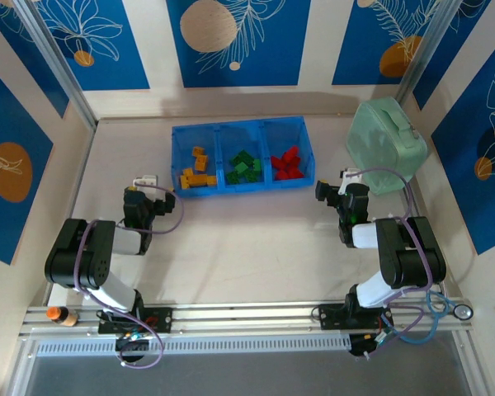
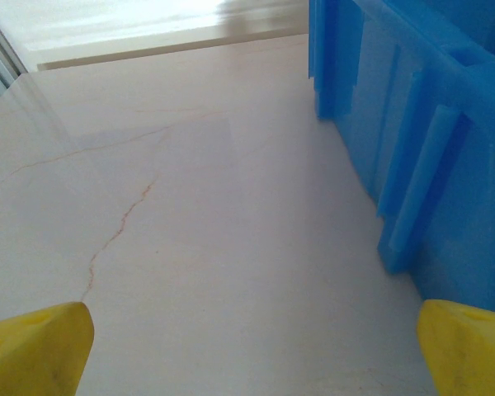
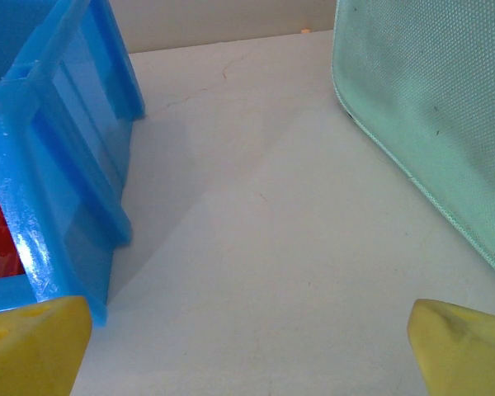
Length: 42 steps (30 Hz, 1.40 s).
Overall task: Sort the legos into containers by color
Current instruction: Reset both arms
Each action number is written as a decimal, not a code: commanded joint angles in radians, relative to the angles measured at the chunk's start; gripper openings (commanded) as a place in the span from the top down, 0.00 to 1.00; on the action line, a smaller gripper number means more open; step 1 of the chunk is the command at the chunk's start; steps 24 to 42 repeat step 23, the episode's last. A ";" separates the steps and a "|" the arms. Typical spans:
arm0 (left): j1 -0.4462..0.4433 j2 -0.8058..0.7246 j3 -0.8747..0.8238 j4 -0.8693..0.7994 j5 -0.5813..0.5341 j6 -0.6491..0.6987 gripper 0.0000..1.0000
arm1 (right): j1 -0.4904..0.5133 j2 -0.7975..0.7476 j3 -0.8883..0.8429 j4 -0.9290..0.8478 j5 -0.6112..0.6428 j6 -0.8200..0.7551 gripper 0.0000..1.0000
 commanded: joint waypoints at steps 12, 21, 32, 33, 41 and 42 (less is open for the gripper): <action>-0.003 -0.011 0.012 -0.004 -0.005 -0.014 0.00 | 0.005 -0.010 0.003 0.014 -0.003 0.004 0.01; -0.001 -0.013 0.011 -0.005 0.001 -0.013 0.00 | -0.004 -0.008 0.014 -0.004 -0.095 -0.022 0.01; -0.001 -0.013 0.012 -0.006 0.009 -0.008 0.00 | -0.005 -0.010 0.010 0.001 -0.095 -0.021 0.01; -0.001 -0.013 0.012 -0.006 0.009 -0.008 0.00 | -0.005 -0.010 0.010 0.001 -0.095 -0.021 0.01; -0.001 -0.013 0.012 -0.006 0.009 -0.008 0.00 | -0.005 -0.010 0.010 0.001 -0.095 -0.021 0.01; -0.001 -0.013 0.012 -0.006 0.009 -0.008 0.00 | -0.005 -0.010 0.010 0.001 -0.095 -0.021 0.01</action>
